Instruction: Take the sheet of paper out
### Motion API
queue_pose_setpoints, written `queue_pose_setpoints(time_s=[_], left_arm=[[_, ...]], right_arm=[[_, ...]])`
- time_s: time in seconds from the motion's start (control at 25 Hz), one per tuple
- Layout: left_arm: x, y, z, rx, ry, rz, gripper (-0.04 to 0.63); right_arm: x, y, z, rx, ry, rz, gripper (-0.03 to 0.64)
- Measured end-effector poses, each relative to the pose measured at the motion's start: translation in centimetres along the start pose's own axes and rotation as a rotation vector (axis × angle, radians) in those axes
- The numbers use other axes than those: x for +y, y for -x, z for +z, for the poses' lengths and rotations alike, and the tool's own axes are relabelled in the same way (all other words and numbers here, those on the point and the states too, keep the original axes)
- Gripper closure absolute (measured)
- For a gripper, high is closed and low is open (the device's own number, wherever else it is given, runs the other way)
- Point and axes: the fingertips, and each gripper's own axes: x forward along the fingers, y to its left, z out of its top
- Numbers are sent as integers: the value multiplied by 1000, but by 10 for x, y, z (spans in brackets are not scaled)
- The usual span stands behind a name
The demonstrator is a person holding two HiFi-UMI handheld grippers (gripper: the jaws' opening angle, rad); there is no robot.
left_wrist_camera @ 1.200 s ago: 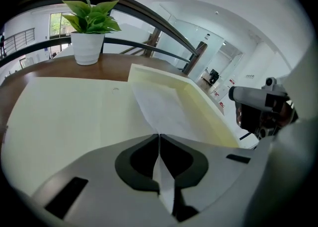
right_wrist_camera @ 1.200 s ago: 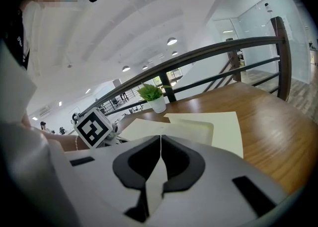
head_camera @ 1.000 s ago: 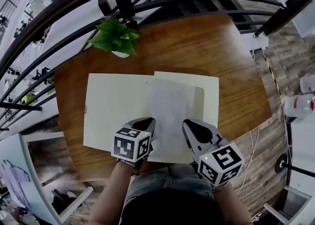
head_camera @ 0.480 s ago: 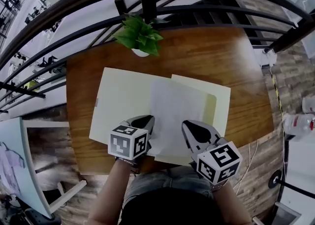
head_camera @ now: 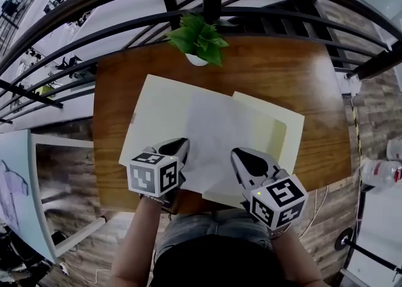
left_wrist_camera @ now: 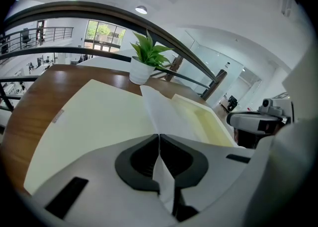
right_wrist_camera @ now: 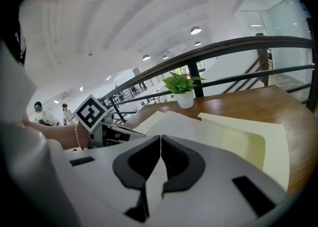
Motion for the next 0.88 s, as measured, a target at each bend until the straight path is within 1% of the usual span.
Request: queue_pose_setpoints(time_s=[0.2,0.48,0.72,0.88], left_arm=[[11,15,-1,-28,18,38,571],[31,42,-3,-88,41,94,571],[44,64,1,-152,62,99,571],[45,82,7,-191,48,95,572]], right_arm=[[8,-4,4,-2,25,21,589],[17,-6,6,-9,49,35,589],[32,-8,6,-20,66,47,589],[41,-6,7,-32,75,43,589]])
